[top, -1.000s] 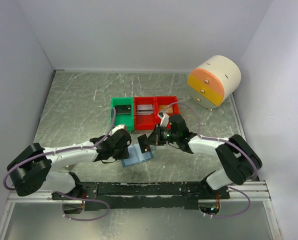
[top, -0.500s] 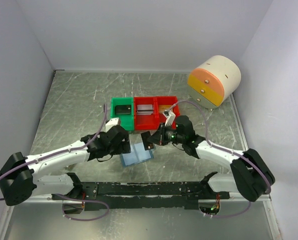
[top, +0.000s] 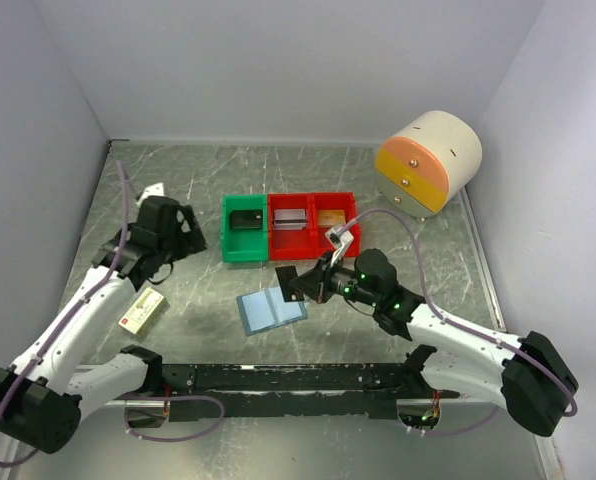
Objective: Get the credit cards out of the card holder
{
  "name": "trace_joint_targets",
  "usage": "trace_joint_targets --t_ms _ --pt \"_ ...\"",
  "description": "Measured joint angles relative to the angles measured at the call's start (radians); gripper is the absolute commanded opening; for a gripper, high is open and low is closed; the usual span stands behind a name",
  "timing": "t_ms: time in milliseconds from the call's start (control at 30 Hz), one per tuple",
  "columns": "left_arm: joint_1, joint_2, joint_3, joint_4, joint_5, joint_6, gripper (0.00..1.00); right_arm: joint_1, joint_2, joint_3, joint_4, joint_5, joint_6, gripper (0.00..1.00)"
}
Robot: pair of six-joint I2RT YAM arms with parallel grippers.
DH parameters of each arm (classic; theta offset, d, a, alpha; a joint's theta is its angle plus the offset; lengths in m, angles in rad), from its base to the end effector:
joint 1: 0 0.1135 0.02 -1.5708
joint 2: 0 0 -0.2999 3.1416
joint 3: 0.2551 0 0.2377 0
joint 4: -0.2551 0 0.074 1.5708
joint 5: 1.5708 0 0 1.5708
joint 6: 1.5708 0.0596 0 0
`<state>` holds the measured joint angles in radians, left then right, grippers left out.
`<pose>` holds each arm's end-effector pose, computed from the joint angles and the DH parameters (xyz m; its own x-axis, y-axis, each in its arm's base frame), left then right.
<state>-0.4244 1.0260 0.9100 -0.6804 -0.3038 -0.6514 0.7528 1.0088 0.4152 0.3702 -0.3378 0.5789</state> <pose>0.1819 -0.0626 0.3094 -0.6407 -0.3453 -0.6858 -0.2341 0.9385 -0.2539 0.1408 0.1589 0.2595 -0.6173 0.1290 -0.7761 -0.6489 0.4743 0.5950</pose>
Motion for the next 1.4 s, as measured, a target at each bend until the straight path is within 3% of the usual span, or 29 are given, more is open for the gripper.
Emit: trace_joint_targets --t_ms 133,233,667,967,1200,1400 --pt "0.188 -0.021 0.004 0.000 0.009 0.089 1.00 0.114 0.009 0.017 -0.018 0.086 -0.068 0.00" --pt "0.249 -0.040 -0.011 -0.007 0.010 0.126 1.00 0.181 0.030 0.044 -0.026 0.142 -0.114 0.00" --pt "0.252 -0.153 -0.035 -0.006 0.013 0.157 0.99 0.372 0.087 0.090 0.041 0.456 -0.378 0.00" --pt "0.252 -0.218 -0.038 -0.006 -0.013 0.146 0.99 0.393 0.387 0.373 0.022 0.581 -0.738 0.00" --pt "0.252 -0.257 -0.039 -0.014 -0.055 0.133 0.99 0.386 0.662 0.627 -0.104 0.750 -1.042 0.00" --pt "0.253 -0.270 -0.039 -0.020 -0.075 0.124 0.99 0.335 0.726 0.682 -0.159 0.758 -1.197 0.00"
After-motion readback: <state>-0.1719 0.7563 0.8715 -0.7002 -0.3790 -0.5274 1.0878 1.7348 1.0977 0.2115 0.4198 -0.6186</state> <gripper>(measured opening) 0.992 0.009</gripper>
